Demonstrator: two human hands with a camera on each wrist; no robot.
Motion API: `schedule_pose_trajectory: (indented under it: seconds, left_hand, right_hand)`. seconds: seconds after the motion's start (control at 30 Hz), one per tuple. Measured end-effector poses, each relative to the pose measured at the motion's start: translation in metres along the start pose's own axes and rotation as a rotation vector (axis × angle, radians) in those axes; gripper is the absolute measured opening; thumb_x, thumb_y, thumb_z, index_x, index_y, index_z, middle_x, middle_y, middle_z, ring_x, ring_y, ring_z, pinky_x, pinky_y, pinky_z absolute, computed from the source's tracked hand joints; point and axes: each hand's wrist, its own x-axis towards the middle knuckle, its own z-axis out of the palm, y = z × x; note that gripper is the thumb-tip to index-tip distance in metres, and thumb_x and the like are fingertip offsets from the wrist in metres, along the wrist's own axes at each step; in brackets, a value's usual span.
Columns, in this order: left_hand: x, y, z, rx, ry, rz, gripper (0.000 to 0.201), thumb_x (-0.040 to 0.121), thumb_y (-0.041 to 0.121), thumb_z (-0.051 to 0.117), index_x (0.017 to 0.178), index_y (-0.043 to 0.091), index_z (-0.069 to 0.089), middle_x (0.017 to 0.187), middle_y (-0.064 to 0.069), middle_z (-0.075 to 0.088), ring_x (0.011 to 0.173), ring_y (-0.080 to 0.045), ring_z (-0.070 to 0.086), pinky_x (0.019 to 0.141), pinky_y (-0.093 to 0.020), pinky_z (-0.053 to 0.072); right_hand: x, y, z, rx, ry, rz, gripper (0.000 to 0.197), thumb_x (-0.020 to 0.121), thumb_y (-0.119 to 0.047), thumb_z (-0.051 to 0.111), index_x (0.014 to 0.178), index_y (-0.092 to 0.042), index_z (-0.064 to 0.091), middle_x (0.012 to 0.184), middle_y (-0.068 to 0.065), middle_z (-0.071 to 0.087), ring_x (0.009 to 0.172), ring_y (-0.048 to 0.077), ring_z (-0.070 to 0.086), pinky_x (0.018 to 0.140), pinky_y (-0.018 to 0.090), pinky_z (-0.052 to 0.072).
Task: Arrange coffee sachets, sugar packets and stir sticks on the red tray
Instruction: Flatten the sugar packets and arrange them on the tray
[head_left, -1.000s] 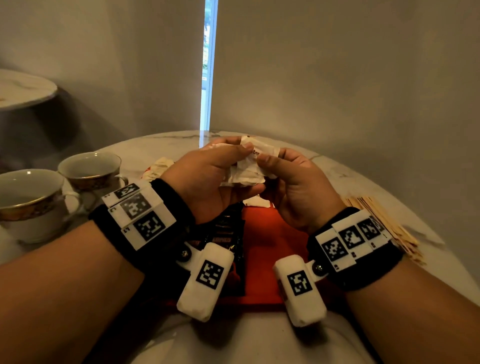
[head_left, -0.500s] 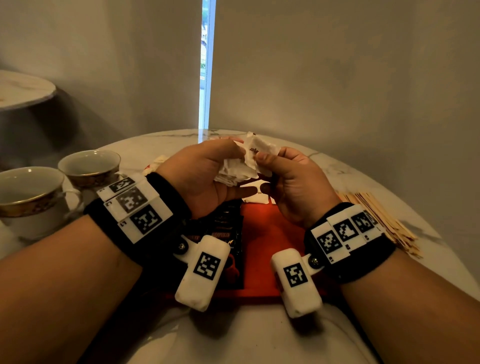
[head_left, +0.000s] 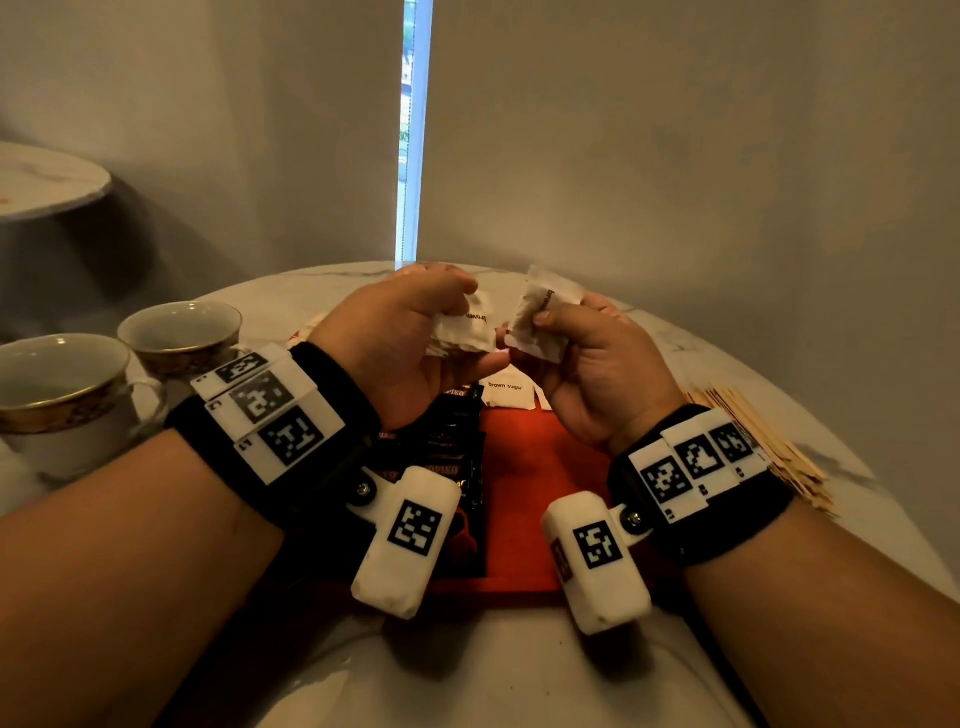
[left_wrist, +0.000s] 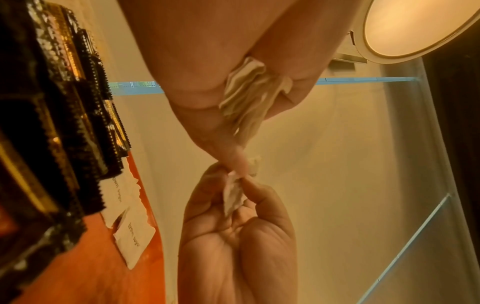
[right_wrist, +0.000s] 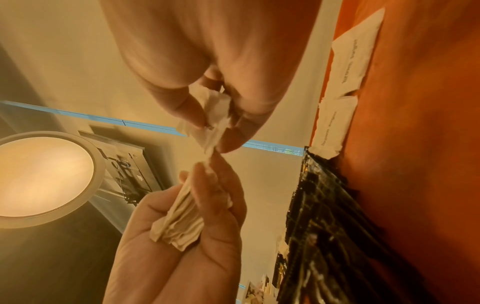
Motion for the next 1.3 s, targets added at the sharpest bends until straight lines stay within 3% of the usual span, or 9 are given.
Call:
schedule_pose_trajectory:
  seconds: [0.13, 0.3, 0.5, 0.67, 0.83, 0.97, 1.07, 1.2, 1.3]
  left_hand:
    - [0.003, 0.0, -0.004, -0.012, 0.025, 0.018, 0.012, 0.089, 0.004, 0.058, 0.1, 0.01, 0.057, 0.094, -0.013, 0.058, 0.075, -0.024, 0.063, 0.048, -0.024, 0.051]
    - [0.006, -0.003, -0.008, 0.065, -0.051, -0.032, 0.062, 0.073, 0.027, 0.078, 0.127, 0.0, 0.06, 0.103, -0.013, 0.063, 0.079, -0.02, 0.06, 0.052, -0.023, 0.05]
    - [0.007, -0.005, -0.006, 0.096, -0.001, -0.017, 0.004, 0.094, 0.012, 0.06, 0.093, 0.012, 0.056, 0.087, -0.011, 0.063, 0.072, -0.022, 0.06, 0.049, -0.024, 0.05]
    - [0.008, -0.004, -0.007, 0.074, 0.018, 0.029, 0.004, 0.095, 0.012, 0.061, 0.091, 0.012, 0.058, 0.087, -0.01, 0.068, 0.073, -0.022, 0.064, 0.049, -0.025, 0.051]
    - [0.009, -0.001, -0.007, 0.003, 0.057, -0.002, 0.027, 0.092, 0.016, 0.064, 0.116, 0.004, 0.06, 0.107, -0.019, 0.059, 0.08, -0.025, 0.061, 0.048, -0.024, 0.05]
    - [0.008, 0.009, -0.012, -0.095, 0.057, 0.001, 0.021, 0.084, 0.013, 0.062, 0.103, 0.004, 0.059, 0.106, -0.019, 0.053, 0.08, -0.026, 0.058, 0.052, -0.026, 0.053]
    - [0.009, 0.011, -0.015, -0.11, 0.07, 0.012, 0.032, 0.065, 0.014, 0.057, 0.095, 0.006, 0.063, 0.111, -0.02, 0.05, 0.085, -0.03, 0.058, 0.055, -0.028, 0.054]
    - [0.01, 0.011, -0.017, -0.117, 0.071, 0.017, 0.021, 0.079, 0.012, 0.051, 0.095, 0.005, 0.063, 0.113, -0.019, 0.048, 0.084, -0.03, 0.058, 0.055, -0.029, 0.054]
    - [0.01, 0.012, -0.015, -0.116, 0.063, 0.007, 0.019, 0.084, 0.011, 0.048, 0.096, 0.005, 0.061, 0.11, -0.019, 0.049, 0.082, -0.029, 0.058, 0.055, -0.029, 0.055]
  right_hand:
    - [-0.002, -0.003, 0.001, -0.03, 0.017, -0.005, 0.033, 0.09, 0.013, 0.046, 0.116, -0.004, 0.056, 0.088, 0.012, 0.067, 0.057, 0.015, 0.062, 0.044, 0.022, 0.041]
    - [-0.002, -0.002, -0.001, -0.042, -0.039, -0.002, 0.033, 0.087, 0.013, 0.049, 0.11, -0.009, 0.06, 0.09, 0.009, 0.069, 0.062, 0.015, 0.06, 0.048, 0.024, 0.042]
    - [-0.004, -0.003, 0.001, -0.093, -0.037, 0.003, 0.023, 0.088, 0.009, 0.054, 0.097, -0.011, 0.062, 0.085, 0.008, 0.066, 0.063, 0.017, 0.058, 0.049, 0.025, 0.039]
    - [-0.004, -0.006, 0.0, -0.203, 0.002, 0.019, 0.009, 0.093, -0.002, 0.059, 0.087, -0.009, 0.059, 0.07, 0.005, 0.065, 0.059, 0.017, 0.057, 0.046, 0.024, 0.036]
    - [0.007, -0.008, -0.013, -0.168, 0.137, 0.012, 0.015, 0.095, -0.004, 0.059, 0.109, -0.009, 0.055, 0.078, 0.007, 0.062, 0.052, 0.012, 0.059, 0.044, 0.022, 0.036]
    - [0.022, -0.001, -0.035, -0.15, 0.297, 0.12, 0.013, 0.096, -0.003, 0.056, 0.091, -0.014, 0.055, 0.07, 0.003, 0.061, 0.051, 0.01, 0.054, 0.045, 0.021, 0.036]
    - [0.027, 0.01, -0.045, -0.212, 0.292, 0.248, 0.013, 0.097, -0.002, 0.05, 0.096, -0.013, 0.056, 0.076, 0.005, 0.054, 0.049, 0.009, 0.05, 0.04, 0.02, 0.035]
    - [0.025, 0.017, -0.051, -0.33, 0.27, 0.391, 0.02, 0.096, -0.003, 0.051, 0.115, -0.002, 0.057, 0.089, 0.013, 0.055, 0.047, 0.009, 0.046, 0.035, 0.019, 0.028]
    - [0.022, 0.017, -0.052, -0.389, 0.239, 0.43, 0.026, 0.095, -0.001, 0.052, 0.12, 0.003, 0.057, 0.079, 0.01, 0.058, 0.047, 0.008, 0.043, 0.034, 0.018, 0.026]
